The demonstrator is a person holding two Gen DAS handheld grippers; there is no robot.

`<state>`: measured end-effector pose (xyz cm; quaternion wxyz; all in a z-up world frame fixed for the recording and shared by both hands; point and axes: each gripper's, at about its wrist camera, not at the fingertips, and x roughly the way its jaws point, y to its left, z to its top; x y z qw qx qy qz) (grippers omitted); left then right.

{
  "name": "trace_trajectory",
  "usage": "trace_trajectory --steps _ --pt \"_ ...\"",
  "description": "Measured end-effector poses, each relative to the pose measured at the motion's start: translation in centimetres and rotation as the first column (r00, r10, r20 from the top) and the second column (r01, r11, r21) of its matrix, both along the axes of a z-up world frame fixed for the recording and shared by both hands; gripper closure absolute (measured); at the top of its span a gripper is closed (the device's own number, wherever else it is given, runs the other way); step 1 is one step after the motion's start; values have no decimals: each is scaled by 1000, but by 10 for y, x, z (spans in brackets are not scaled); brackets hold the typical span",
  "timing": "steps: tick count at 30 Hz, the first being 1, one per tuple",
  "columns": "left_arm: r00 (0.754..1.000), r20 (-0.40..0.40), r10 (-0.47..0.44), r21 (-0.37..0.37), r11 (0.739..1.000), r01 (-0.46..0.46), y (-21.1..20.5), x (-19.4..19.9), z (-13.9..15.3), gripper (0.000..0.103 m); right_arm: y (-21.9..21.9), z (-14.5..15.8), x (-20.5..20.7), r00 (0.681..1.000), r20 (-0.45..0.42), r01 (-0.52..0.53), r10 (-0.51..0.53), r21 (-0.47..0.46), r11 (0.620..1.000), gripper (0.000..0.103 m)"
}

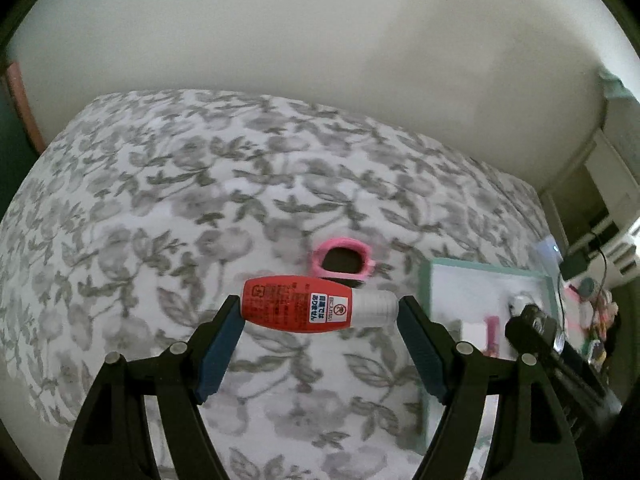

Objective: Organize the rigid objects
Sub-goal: 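Carry the red bottle and black car over the white tray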

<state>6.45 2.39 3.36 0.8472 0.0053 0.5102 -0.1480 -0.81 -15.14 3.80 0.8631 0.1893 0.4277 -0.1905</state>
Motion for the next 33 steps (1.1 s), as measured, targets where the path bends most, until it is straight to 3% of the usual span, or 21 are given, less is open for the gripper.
trace_trajectory --steps 11,28,33 --pt "997 -20 -69 22 997 69 -42 -20 -8 24 -51 2 -20 997 8 79 -79 34 996 24" --pt "987 -76 -143 -25 990 142 -100 -39 -24 24 -99 -11 -33 992 -29 124 -123 48 991 24" --pt "981 -58 -187 -3 982 187 -124 -47 -25 24 -113 -15 -37 989 -33 149 -147 73 986 24"
